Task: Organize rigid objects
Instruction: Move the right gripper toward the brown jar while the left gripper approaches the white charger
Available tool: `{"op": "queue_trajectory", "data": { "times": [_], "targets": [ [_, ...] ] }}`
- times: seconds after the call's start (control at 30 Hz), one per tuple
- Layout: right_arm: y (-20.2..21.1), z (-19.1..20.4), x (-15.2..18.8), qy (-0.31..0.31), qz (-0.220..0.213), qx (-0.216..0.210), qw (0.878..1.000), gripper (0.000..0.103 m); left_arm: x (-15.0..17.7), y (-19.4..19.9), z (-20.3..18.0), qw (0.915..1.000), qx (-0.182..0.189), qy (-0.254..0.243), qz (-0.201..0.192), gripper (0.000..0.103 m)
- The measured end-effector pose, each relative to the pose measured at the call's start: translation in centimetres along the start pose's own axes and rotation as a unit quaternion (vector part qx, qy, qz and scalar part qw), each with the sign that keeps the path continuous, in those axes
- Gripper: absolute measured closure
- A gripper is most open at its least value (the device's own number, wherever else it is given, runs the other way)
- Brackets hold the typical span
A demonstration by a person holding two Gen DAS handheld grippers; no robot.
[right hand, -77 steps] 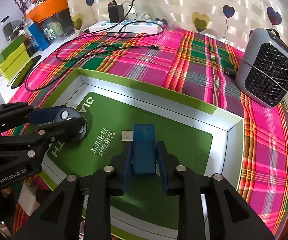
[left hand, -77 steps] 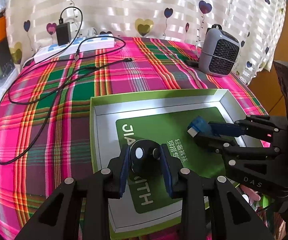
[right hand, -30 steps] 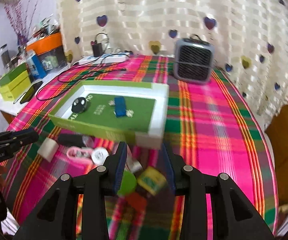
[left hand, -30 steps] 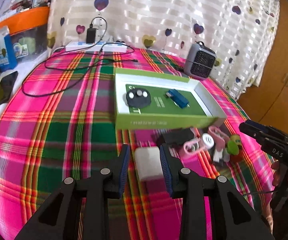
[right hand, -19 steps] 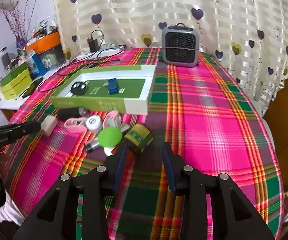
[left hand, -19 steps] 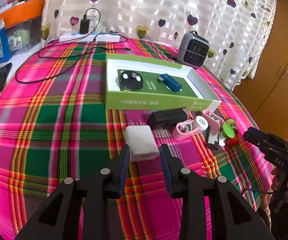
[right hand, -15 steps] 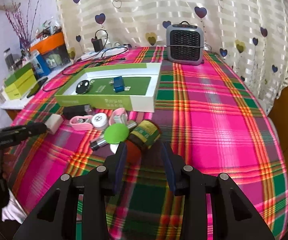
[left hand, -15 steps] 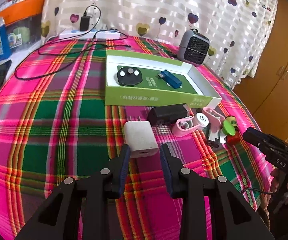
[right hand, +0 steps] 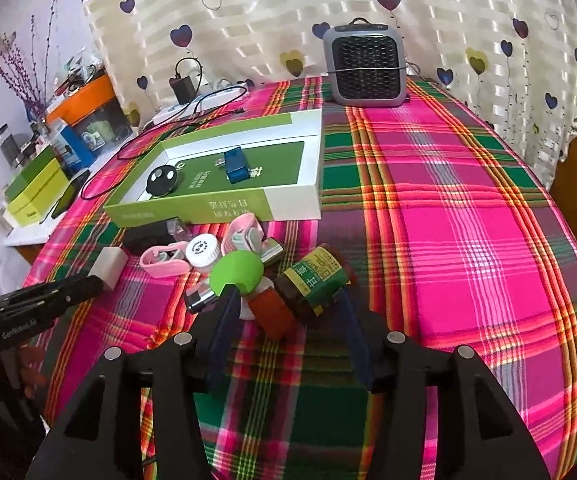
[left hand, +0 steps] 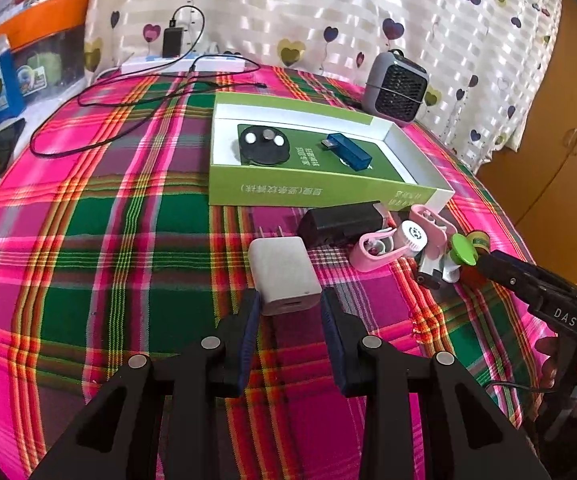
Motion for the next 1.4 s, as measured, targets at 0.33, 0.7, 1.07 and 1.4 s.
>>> {"op": "queue_trajectory", "data": {
  "times": [0.33, 0.7, 1.07, 1.4],
  "targets": [
    [0.8, -2.0, 0.0, -0.009, -0.006, 0.075, 0.997, 0.051, -0.1, -0.3, -0.1, 1.0, -0.005, -0.002, 0.004, 0.073],
    [0.1, -3.3, -0.1, -0.097, 0.004, 0.048, 0.994, 0.051, -0.2, -0.4, -0.3, 0.9999, 0.0, 0.013, 0.009, 0.073],
    [-1.3, -4.2, -1.3, -0.127, 0.01, 0.051, 0.991, 0.051, -0.2, -1.0, -0.2, 0.9997, -0.004, 0.019, 0.014, 0.073],
    [-0.8, -5.0, -1.1, -0.103, -0.001, 0.085, 0.991, 0.051, -0.6, -1.2, -0.4, 0.9996, -0.007, 0.021, 0.017, 0.073]
  ]
}}
Point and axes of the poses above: each gripper's, at about its wrist camera, not at the fingertips, and y roughly against the way its jaws point, z to its left, x to its underside, the point moved 8 cm from there along -y, roughly the way its jaws point, and after that the axes turned 7 degrees about z, right-handed, at the moved point
